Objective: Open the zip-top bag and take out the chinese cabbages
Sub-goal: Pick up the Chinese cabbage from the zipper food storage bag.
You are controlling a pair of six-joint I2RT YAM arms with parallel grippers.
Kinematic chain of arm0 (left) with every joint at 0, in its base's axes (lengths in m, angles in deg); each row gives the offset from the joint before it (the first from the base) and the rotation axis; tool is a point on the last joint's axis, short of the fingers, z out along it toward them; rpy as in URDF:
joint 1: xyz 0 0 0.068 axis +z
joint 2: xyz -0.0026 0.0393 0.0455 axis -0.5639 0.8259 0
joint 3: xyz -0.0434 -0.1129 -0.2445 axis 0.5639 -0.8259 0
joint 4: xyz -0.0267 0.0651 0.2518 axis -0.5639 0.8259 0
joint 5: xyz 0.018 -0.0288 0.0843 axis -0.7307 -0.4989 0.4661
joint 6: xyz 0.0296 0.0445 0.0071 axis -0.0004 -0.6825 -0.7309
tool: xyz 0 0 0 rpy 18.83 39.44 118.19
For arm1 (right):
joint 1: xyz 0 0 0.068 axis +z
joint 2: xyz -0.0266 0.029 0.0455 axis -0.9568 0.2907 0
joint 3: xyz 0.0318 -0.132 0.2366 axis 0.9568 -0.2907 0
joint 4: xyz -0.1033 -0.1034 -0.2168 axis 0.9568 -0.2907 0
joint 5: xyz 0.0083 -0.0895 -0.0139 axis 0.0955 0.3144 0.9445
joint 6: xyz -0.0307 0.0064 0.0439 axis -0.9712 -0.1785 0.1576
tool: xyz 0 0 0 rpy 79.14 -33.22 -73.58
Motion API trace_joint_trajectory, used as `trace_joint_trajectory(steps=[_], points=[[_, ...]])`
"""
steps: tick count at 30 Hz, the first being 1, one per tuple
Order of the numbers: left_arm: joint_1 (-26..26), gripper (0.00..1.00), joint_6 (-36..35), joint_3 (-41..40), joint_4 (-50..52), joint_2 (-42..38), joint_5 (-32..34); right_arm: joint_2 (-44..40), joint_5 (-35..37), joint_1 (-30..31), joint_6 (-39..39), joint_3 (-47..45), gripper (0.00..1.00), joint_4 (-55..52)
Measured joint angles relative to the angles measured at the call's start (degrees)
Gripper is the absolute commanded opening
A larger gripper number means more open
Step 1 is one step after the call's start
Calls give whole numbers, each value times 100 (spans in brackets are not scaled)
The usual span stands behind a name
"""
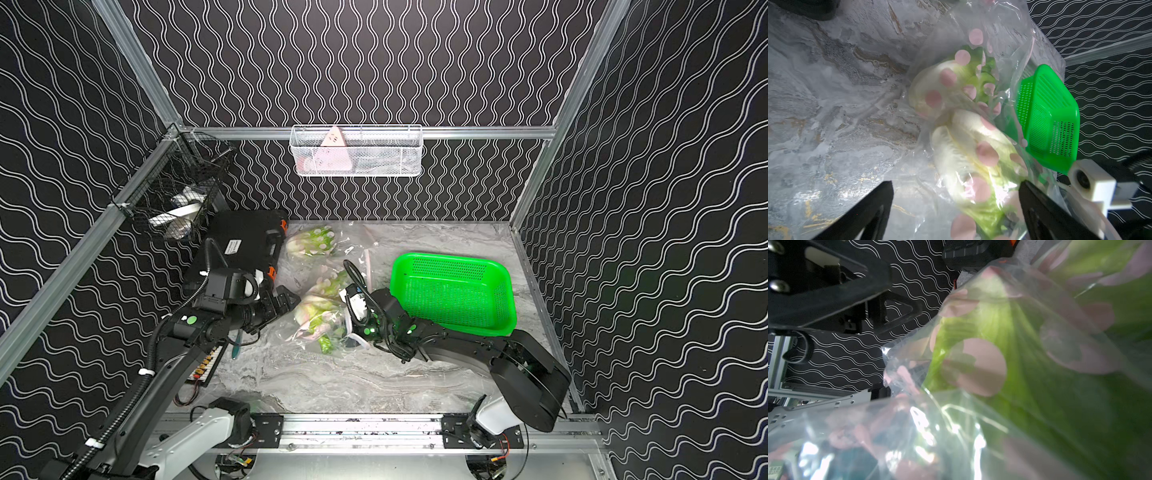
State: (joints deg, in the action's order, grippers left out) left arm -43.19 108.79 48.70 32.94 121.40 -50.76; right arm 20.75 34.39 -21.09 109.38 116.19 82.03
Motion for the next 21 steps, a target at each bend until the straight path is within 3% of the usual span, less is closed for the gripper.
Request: trace_joint_trajectory(steps=[5, 11, 16, 19, 21], points=[[24, 99, 282, -339, -61, -111, -487, -225, -96, -168, -92, -26, 0, -238], [33, 99, 1191, -1290, -693, -299, -1353, -291, -153, -313, -118, -26, 0, -420], [33, 98, 1403, -1268, -802, -389, -1600, -304, -164, -396, -116, -33, 0, -492], [33, 79, 1467, -1261, -848, -492, -1626, -308, -199, -409, -111, -28, 0, -494], [33, 61, 1602, -1491, -1086, -566, -1652, -299, -262, -411, -92, 7, 0, -498]])
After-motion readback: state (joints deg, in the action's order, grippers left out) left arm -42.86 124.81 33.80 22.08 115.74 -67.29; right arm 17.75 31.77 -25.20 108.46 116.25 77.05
